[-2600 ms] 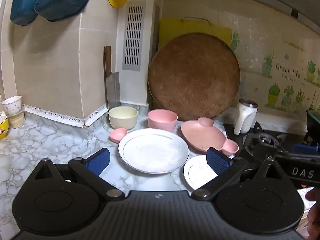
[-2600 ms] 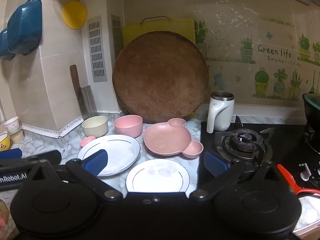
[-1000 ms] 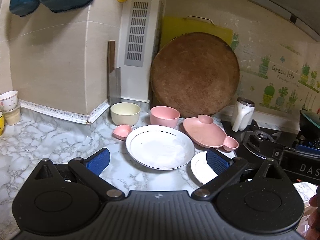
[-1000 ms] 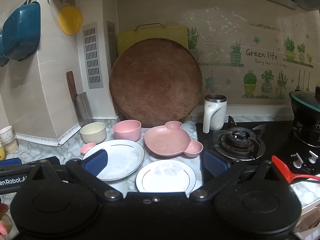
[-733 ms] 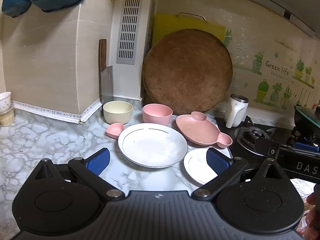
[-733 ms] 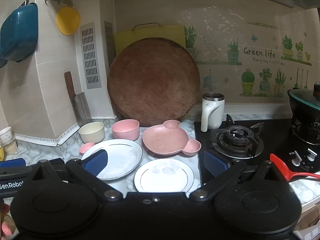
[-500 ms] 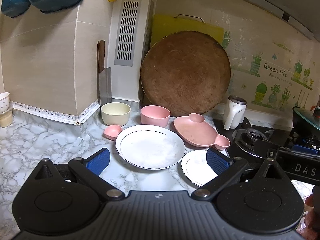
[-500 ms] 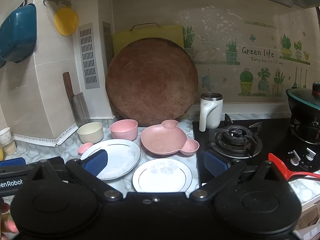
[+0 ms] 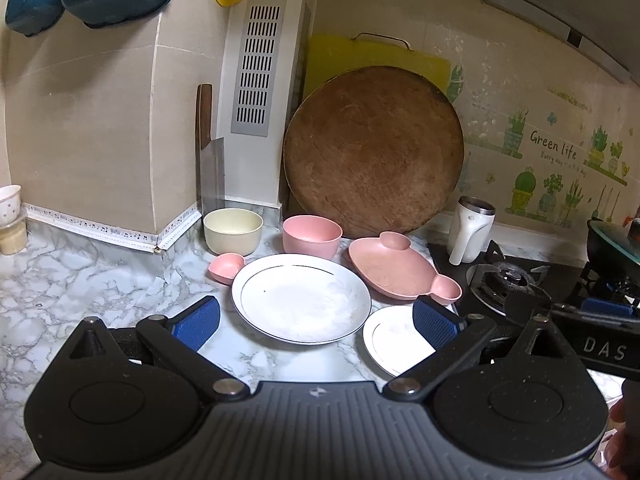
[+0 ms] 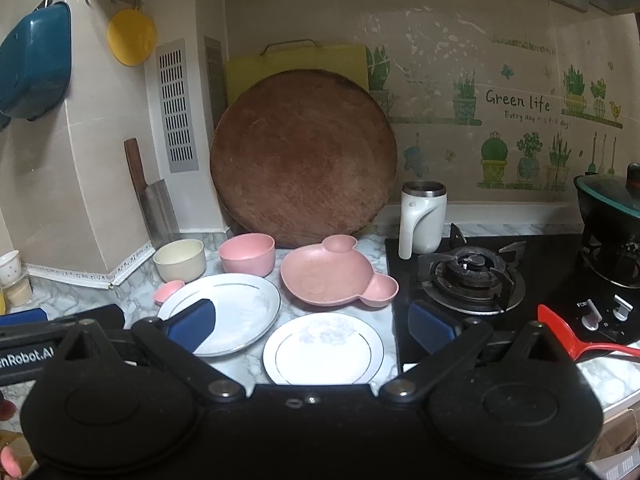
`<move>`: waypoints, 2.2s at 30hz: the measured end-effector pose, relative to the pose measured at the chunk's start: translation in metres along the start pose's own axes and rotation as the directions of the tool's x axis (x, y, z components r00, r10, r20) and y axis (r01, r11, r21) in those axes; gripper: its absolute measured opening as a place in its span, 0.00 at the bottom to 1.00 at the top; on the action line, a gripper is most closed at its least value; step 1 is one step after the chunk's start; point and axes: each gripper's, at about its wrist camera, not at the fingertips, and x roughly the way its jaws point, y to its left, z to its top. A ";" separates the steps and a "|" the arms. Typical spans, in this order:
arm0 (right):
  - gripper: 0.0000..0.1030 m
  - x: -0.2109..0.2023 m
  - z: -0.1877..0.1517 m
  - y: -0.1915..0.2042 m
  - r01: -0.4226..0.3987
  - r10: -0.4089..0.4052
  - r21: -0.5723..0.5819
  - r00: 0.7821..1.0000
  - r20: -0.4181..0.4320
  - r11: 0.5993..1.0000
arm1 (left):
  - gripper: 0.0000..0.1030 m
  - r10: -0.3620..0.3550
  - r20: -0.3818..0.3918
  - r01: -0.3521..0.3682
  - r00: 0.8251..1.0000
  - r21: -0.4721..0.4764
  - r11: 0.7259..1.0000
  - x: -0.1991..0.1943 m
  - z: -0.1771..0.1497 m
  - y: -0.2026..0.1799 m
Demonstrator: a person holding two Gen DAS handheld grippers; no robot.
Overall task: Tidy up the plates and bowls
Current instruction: 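Move both grippers toward the large plain white plate, then close both grippers on the rim of the large white plate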
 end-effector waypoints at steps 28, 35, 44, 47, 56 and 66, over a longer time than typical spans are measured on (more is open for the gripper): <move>1.00 0.012 -0.001 0.024 0.001 -0.002 -0.030 1.000 -0.021 1.000 | 1.00 -0.068 -0.081 0.065 0.994 -0.045 0.997 0.031 -0.005 0.027; 1.00 0.028 0.001 0.044 -0.004 0.002 -0.048 0.999 -0.037 0.999 | 1.00 -0.036 -0.066 0.037 0.997 0.001 0.999 0.040 0.001 0.041; 1.00 0.080 0.013 0.048 -0.025 0.014 -0.121 0.996 -0.087 0.992 | 1.00 -0.019 -0.084 0.016 0.996 -0.042 0.999 0.076 0.017 0.068; 0.99 0.108 0.016 0.045 -0.055 0.039 -0.134 0.992 -0.121 0.989 | 1.00 0.017 -0.076 -0.021 0.997 -0.052 0.998 0.094 0.023 0.073; 0.93 0.193 0.024 0.040 -0.167 0.126 -0.144 0.958 -0.259 0.975 | 1.00 0.097 -0.178 -0.111 0.979 -0.068 0.991 0.153 0.027 0.080; 0.73 0.280 0.024 0.031 -0.212 0.166 -0.039 0.855 -0.491 0.977 | 0.94 0.097 -0.333 -0.138 0.938 -0.101 0.985 0.228 0.025 0.094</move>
